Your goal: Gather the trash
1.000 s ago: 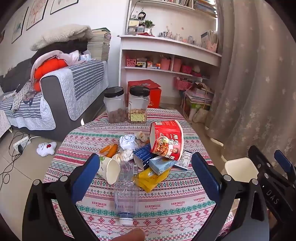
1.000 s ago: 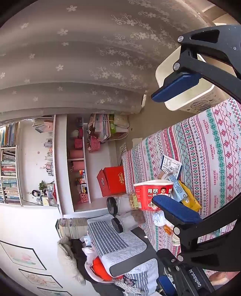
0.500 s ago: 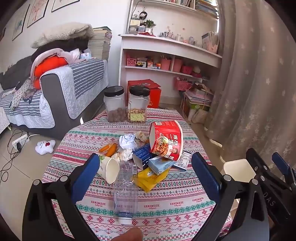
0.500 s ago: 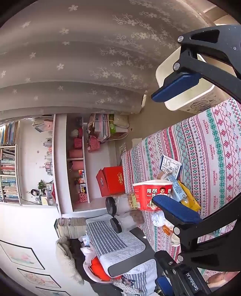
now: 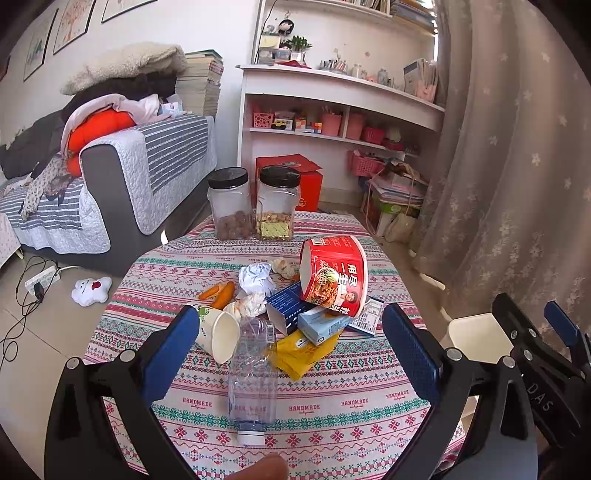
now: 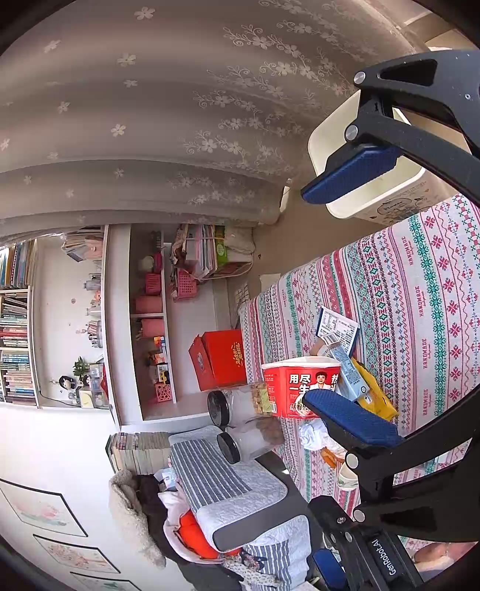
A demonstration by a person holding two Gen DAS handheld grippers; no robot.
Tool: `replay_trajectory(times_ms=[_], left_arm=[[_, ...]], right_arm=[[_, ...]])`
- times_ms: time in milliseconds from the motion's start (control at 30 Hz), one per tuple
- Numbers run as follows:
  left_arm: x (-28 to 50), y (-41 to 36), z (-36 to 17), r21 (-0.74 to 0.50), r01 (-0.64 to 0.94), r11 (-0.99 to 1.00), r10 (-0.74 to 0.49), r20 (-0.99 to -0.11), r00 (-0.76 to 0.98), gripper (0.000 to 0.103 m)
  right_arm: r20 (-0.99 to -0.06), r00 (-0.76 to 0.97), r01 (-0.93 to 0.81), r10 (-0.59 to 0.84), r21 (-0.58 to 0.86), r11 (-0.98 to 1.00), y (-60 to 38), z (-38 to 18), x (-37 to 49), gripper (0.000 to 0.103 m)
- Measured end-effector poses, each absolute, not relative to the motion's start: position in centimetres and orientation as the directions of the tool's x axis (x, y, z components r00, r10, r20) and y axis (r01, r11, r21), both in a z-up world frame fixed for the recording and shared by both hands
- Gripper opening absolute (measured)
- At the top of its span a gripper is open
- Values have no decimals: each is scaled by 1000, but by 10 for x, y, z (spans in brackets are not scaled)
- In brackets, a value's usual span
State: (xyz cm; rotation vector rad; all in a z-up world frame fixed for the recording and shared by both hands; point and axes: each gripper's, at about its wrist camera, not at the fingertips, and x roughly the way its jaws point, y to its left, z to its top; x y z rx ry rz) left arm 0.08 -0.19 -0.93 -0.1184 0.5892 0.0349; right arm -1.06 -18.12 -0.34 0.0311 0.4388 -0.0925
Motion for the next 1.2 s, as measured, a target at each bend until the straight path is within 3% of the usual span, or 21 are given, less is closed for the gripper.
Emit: replay_trajectory(times_ms=[1200], left_arm=[[1,4,-9,-107,-71,992,-1,-564,826,96]], right_arm=[[-422,903,93,-81,6,996,-179,-3,-11,96]])
